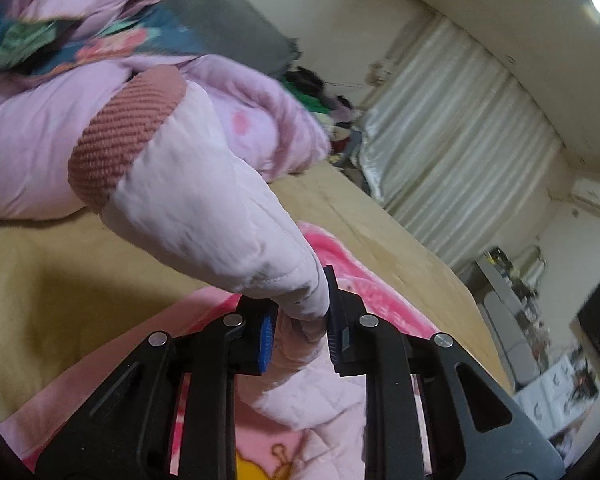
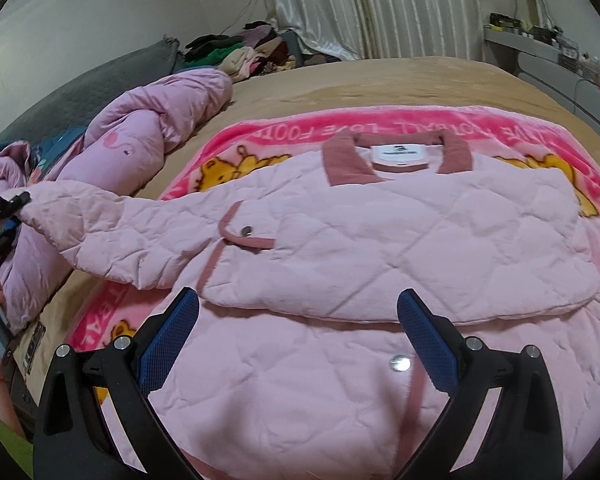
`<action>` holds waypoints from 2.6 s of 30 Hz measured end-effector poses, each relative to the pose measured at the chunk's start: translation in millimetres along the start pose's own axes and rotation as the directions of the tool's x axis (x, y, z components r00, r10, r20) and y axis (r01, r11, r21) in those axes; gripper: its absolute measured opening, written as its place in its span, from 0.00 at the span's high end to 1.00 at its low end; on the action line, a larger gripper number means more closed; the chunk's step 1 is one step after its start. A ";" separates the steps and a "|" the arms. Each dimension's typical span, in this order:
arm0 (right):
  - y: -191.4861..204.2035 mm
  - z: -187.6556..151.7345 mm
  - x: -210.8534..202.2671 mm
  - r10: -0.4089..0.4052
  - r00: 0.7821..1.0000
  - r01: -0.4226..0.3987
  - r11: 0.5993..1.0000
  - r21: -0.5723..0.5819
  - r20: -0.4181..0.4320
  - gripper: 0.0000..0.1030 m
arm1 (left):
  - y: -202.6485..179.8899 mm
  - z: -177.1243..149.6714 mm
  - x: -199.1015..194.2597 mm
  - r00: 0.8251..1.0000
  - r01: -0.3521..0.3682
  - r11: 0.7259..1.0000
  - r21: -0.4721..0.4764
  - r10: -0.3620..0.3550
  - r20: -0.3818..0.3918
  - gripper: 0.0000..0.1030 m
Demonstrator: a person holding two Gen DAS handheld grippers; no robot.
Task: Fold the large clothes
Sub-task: 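Grasp the other sleeve cuff with the left tool and lift it, then fold the sleeve across the jacket with the left tool and release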
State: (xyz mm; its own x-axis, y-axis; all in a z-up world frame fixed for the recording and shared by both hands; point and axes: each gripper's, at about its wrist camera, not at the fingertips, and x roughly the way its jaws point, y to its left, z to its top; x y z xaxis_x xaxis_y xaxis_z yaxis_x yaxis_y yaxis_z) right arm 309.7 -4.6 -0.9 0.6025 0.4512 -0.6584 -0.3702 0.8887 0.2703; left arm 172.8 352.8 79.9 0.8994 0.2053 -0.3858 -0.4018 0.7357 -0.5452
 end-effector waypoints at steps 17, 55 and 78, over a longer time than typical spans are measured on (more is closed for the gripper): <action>-62.9 -8.6 -15.3 -0.069 0.998 0.067 0.992 0.106 0.014 0.04 | -93.3 -38.0 -2.2 0.973 0.230 0.946 0.231 -0.215 -0.085 0.87; -223.2 -44.0 -81.5 -0.219 0.975 0.193 0.903 0.383 0.024 0.04 | -216.8 -261.7 43.8 0.860 0.477 0.601 0.641 -0.169 -0.481 0.87; -204.7 -35.0 -73.3 -0.053 0.999 0.046 0.895 0.444 0.002 0.04 | -214.0 -310.1 19.3 0.819 0.530 0.407 0.744 -0.015 -0.574 0.23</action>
State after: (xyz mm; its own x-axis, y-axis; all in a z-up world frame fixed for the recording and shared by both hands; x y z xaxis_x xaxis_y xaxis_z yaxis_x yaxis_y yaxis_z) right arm 316.6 -222.4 -32.6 0.6228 0.4040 -0.6699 0.0104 0.8520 0.5235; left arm 222.9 -0.7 -41.6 0.6435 -0.2138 -0.7350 0.4407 0.8886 0.1274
